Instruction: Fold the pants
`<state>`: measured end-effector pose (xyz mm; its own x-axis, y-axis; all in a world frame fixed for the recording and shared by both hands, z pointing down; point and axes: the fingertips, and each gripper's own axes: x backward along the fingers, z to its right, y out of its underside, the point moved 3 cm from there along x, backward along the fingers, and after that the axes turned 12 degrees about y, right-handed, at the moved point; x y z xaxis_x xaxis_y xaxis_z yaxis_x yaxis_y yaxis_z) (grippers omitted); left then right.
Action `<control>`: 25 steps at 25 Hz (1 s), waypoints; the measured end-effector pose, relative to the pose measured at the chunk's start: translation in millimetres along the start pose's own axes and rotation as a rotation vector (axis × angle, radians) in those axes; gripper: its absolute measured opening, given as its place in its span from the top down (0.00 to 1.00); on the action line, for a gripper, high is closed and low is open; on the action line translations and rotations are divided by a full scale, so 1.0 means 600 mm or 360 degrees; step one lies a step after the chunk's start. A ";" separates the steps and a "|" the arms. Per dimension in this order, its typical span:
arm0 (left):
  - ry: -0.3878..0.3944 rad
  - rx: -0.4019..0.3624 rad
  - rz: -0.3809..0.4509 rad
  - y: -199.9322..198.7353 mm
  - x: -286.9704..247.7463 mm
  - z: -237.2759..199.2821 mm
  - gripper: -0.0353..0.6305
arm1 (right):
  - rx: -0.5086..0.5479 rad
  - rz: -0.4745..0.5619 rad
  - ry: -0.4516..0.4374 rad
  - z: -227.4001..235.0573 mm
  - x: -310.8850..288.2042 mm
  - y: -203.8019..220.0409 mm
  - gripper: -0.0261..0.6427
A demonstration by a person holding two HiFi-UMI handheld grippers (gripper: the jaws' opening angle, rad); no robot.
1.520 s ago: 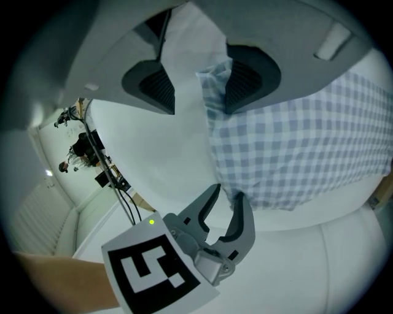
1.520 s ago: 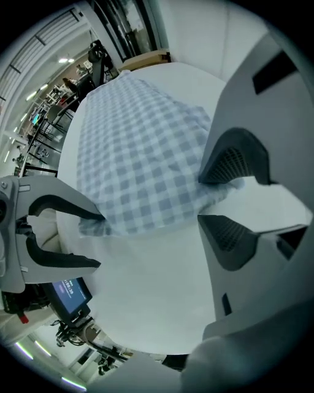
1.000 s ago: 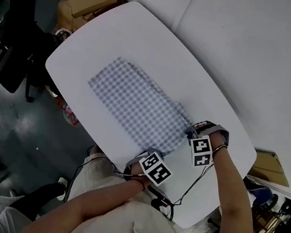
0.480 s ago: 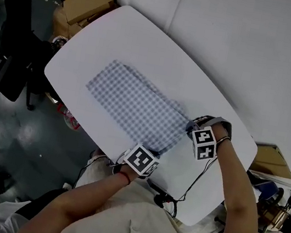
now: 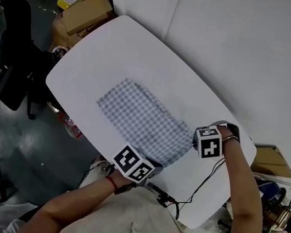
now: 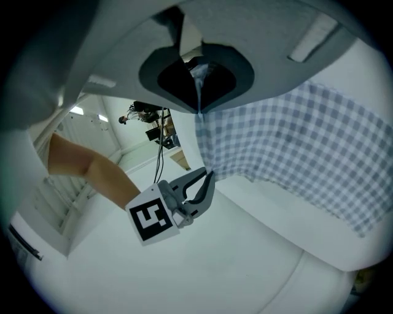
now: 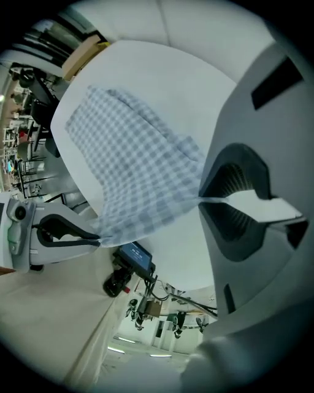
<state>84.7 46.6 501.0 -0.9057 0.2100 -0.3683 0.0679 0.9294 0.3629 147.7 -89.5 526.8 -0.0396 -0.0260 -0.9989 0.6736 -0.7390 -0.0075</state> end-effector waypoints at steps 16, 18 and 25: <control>0.0133 0.0082 0.0197 -0.074 0.282 -0.105 0.91 | 0.0072 -0.0055 -0.0029 0.260 0.081 -0.168 0.90; 0.0131 0.0102 0.0223 -0.082 0.323 -0.131 0.91 | 0.0075 -0.0037 -0.0030 0.299 0.077 -0.195 0.90; 0.0117 0.0211 0.0283 -0.098 0.441 -0.230 0.91 | 0.0083 -0.0037 -0.0037 0.416 0.055 -0.276 0.90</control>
<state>-216.9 5.5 499.9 -0.9023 0.3558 -0.2435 0.2792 0.9125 0.2990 -149.6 -136.0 506.6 -0.0727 -0.0236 -0.9971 0.6331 -0.7736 -0.0279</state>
